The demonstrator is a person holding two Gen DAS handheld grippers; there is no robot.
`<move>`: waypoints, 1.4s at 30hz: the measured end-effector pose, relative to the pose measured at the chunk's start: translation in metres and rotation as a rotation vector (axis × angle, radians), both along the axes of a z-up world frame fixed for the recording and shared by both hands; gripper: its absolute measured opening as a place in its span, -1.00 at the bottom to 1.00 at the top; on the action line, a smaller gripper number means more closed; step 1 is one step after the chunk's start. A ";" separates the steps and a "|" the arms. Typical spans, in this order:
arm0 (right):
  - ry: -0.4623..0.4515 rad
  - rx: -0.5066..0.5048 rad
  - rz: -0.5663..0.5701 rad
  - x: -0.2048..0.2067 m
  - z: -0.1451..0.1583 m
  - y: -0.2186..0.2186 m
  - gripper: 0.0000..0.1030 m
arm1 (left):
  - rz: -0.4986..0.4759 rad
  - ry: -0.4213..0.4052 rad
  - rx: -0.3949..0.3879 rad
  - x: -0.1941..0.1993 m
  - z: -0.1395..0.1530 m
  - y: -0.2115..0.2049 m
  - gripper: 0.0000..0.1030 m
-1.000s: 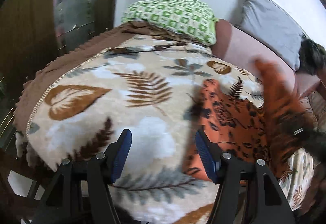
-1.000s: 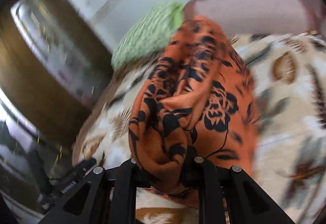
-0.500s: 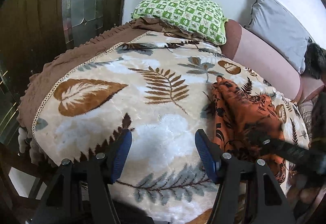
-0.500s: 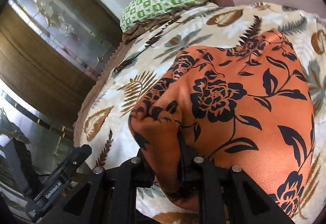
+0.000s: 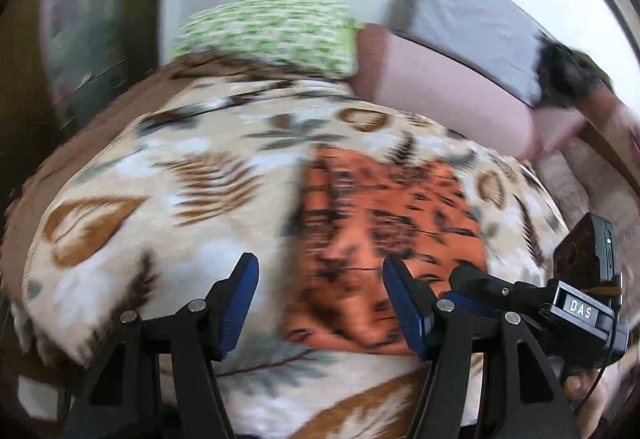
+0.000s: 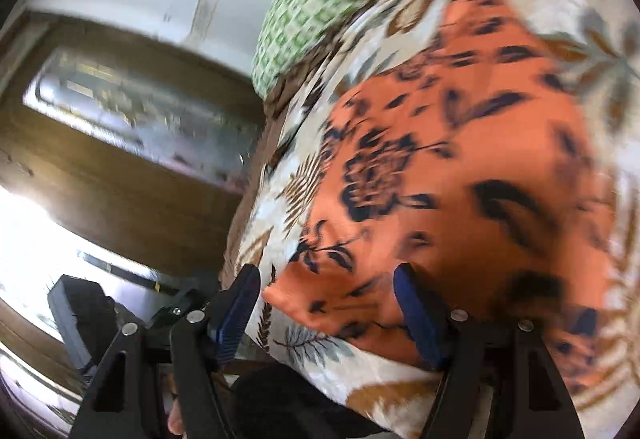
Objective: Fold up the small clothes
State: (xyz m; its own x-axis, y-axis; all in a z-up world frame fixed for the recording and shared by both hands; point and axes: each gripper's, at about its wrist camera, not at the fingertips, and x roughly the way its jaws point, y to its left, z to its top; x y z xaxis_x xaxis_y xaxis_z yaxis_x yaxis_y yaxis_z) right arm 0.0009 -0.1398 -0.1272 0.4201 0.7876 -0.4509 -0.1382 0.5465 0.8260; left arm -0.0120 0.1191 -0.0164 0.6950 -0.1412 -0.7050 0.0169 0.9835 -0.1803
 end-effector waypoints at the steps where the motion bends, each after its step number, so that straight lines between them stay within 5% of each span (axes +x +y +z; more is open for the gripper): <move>1: 0.008 0.018 -0.015 -0.003 -0.002 -0.012 0.41 | -0.033 -0.009 0.028 0.003 0.000 -0.012 0.27; 3: 0.048 0.079 -0.065 -0.008 -0.013 -0.041 0.41 | -0.063 0.022 0.081 0.015 -0.011 -0.028 0.27; 8: 0.170 0.189 -0.066 0.000 -0.051 -0.068 0.41 | 0.057 0.285 0.185 0.047 -0.082 -0.010 0.32; 11: 0.211 0.231 -0.059 0.005 -0.059 -0.073 0.40 | 0.072 0.262 0.138 0.042 -0.079 -0.003 0.39; 17: 0.065 0.156 0.016 0.021 -0.013 -0.057 0.42 | 0.009 0.163 0.178 0.034 -0.054 -0.023 0.38; 20: 0.093 0.207 0.037 0.049 -0.017 -0.055 0.42 | 0.003 0.172 0.188 0.038 -0.058 -0.026 0.38; 23: 0.198 0.223 -0.009 0.068 -0.048 -0.062 0.40 | 0.003 0.234 0.181 0.046 -0.074 -0.025 0.38; 27: 0.065 0.174 -0.037 0.048 -0.017 -0.087 0.45 | 0.005 0.200 0.181 0.041 -0.066 -0.023 0.38; 34: 0.091 0.166 -0.116 0.046 -0.020 -0.137 0.47 | -0.002 0.127 0.158 0.033 -0.049 -0.030 0.38; 37: 0.099 0.151 -0.117 0.057 -0.022 -0.141 0.47 | 0.024 0.206 0.256 0.045 -0.068 -0.030 0.42; 42: 0.117 0.106 -0.082 0.091 -0.029 -0.123 0.47 | 0.031 0.235 0.220 0.050 -0.075 -0.022 0.50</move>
